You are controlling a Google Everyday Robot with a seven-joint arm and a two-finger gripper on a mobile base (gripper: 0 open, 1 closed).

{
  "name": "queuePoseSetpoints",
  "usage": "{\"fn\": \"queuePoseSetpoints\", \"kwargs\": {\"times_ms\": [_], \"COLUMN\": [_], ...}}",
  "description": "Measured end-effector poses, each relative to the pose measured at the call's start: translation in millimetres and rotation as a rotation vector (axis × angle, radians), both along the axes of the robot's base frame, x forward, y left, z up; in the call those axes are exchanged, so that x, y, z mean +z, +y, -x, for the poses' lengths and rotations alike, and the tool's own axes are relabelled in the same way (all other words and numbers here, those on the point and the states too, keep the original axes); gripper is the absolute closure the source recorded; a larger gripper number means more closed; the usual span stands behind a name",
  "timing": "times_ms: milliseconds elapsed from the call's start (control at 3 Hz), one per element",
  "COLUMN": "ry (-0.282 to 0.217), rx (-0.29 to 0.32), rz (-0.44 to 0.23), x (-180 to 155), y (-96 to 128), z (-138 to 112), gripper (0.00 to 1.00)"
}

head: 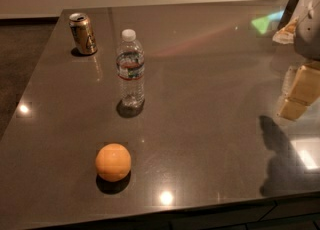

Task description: Pick water bottle

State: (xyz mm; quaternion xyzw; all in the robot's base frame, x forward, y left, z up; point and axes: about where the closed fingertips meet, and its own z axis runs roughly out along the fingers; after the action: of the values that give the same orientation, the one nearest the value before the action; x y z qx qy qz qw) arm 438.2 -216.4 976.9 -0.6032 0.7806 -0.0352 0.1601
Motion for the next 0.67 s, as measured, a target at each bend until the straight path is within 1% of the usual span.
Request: {"fn": "queuePoseSetpoints", "kwargs": {"times_ms": [333, 667], "ry": [-0.020, -0.058], "rx": [0.001, 0.001], "rz": [-0.013, -0.113], "x": [5.1, 13.4], "y": [5.7, 25.0], "z": [-3.3, -17.1], "gripper": [0.00, 0.00]}}
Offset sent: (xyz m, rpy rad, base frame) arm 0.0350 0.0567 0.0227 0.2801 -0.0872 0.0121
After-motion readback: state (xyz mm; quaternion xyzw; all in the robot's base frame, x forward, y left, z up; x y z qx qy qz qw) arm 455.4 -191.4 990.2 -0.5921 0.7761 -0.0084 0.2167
